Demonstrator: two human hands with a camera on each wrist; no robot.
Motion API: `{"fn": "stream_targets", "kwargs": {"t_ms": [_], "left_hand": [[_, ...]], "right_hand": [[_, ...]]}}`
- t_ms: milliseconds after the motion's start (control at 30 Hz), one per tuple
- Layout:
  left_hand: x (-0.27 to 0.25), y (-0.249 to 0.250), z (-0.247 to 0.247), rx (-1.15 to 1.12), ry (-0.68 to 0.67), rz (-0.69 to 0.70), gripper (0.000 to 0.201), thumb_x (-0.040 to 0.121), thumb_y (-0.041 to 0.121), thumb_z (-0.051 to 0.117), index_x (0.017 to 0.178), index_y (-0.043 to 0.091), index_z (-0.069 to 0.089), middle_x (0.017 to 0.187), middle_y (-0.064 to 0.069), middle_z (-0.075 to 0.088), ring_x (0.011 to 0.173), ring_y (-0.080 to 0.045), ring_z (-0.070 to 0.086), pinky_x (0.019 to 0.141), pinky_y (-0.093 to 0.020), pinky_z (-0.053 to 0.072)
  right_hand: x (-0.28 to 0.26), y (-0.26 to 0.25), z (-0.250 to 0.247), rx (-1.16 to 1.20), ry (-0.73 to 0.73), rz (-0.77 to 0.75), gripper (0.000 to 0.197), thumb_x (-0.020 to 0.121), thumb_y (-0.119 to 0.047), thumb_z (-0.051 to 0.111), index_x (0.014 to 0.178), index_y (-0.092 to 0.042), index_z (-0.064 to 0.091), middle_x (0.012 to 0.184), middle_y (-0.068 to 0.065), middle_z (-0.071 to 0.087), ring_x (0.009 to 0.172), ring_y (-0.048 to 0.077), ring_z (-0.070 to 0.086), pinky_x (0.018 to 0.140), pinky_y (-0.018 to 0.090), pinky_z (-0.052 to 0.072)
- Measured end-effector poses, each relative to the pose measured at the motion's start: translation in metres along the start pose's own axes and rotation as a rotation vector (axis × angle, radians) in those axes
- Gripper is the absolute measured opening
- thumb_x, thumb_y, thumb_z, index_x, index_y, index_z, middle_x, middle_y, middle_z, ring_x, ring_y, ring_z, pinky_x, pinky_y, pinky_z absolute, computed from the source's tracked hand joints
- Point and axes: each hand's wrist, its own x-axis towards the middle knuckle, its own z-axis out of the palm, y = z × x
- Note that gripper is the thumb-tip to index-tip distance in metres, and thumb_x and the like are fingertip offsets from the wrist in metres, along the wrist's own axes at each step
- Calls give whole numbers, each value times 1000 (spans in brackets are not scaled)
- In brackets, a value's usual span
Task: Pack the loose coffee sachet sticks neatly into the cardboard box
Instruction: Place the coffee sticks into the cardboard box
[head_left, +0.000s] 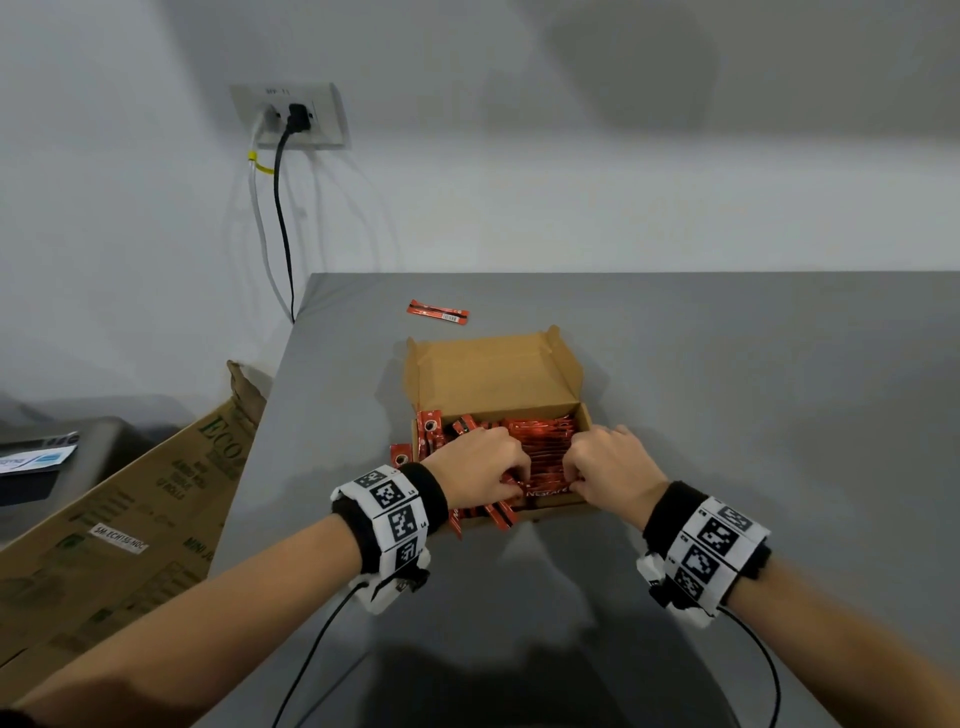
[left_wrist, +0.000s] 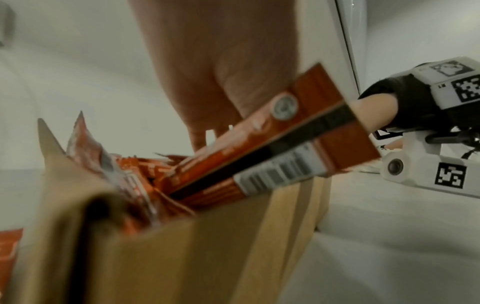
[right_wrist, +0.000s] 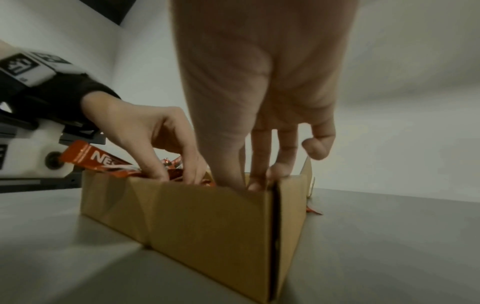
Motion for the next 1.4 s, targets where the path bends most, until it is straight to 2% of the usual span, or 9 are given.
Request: {"fn": "stream_targets", "kwargs": {"t_ms": [333, 433, 533, 633, 767, 900, 1067, 1267, 1400], "left_hand": [[8, 7, 6, 50, 90, -44, 14, 89, 23, 56, 92, 12, 65, 99, -2, 63, 97, -19, 53, 82, -29, 36], [2, 5, -3, -3, 196, -54, 20, 95, 24, 49, 98, 13, 65, 102, 0, 63, 97, -14, 55, 89, -28, 42], [-8, -8, -25, -44, 322, -159, 23, 98, 20, 43, 108, 15, 62, 108, 1, 64, 95, -8, 57, 92, -23, 45], [-23, -28, -46, -78, 382, -305, 21, 97, 13, 44, 106, 15, 63, 107, 1, 65, 88, -6, 59, 82, -16, 47], [-57, -63, -52, -82, 470, -519, 24, 92, 3, 45, 99, 11, 66, 103, -4, 67, 92, -18, 64, 83, -29, 50], [-78, -83, -23, -105, 300, -703, 20, 93, 13, 51, 108, 10, 62, 107, -8, 66, 98, -23, 63, 85, -32, 51], [-72, -70, 16, -157, 111, -594, 56, 86, 22, 63, 136, 15, 40, 133, -6, 41, 111, -20, 54, 95, -29, 47], [-64, -75, 18, -251, 148, -604, 27, 84, 11, 63, 110, 7, 57, 110, -4, 48, 101, -21, 56, 85, -24, 46], [-63, -82, 3, -318, 153, -625, 21, 88, 6, 58, 108, 8, 56, 101, -9, 64, 86, -19, 64, 72, -22, 50]], "right_hand": [[0, -1, 8, -10, 27, 25, 10, 84, -26, 57, 93, -21, 57, 102, -6, 61, 103, 20, 53, 76, 33, 26], [2, -2, 10, -28, 52, 18, 7, 84, -25, 56, 89, -20, 55, 99, -4, 62, 101, 23, 55, 74, 34, 23], [2, -2, 10, -13, 62, 18, 6, 83, -23, 55, 80, -22, 50, 95, -5, 63, 96, 22, 55, 72, 33, 21], [2, 0, 7, 49, 70, 18, 13, 81, -25, 57, 74, -24, 46, 90, -8, 62, 92, 18, 56, 71, 31, 21], [-3, 0, 0, 108, 101, 11, 16, 80, -33, 61, 76, -27, 46, 87, -12, 57, 92, 13, 54, 73, 29, 22], [-4, -7, -1, 138, 119, 4, 15, 82, -35, 59, 78, -27, 47, 80, -14, 48, 89, 11, 54, 74, 28, 23], [-4, -12, 0, 200, 136, 14, 10, 81, -33, 61, 83, -24, 58, 74, -14, 46, 85, 11, 55, 73, 29, 23], [-7, -10, 0, 206, 122, 36, 13, 81, -34, 60, 90, -23, 60, 78, -15, 48, 87, 11, 54, 74, 28, 24], [-7, -12, -2, 218, 115, 35, 13, 82, -32, 59, 91, -22, 60, 79, -14, 48, 88, 11, 54, 75, 29, 25]]}}
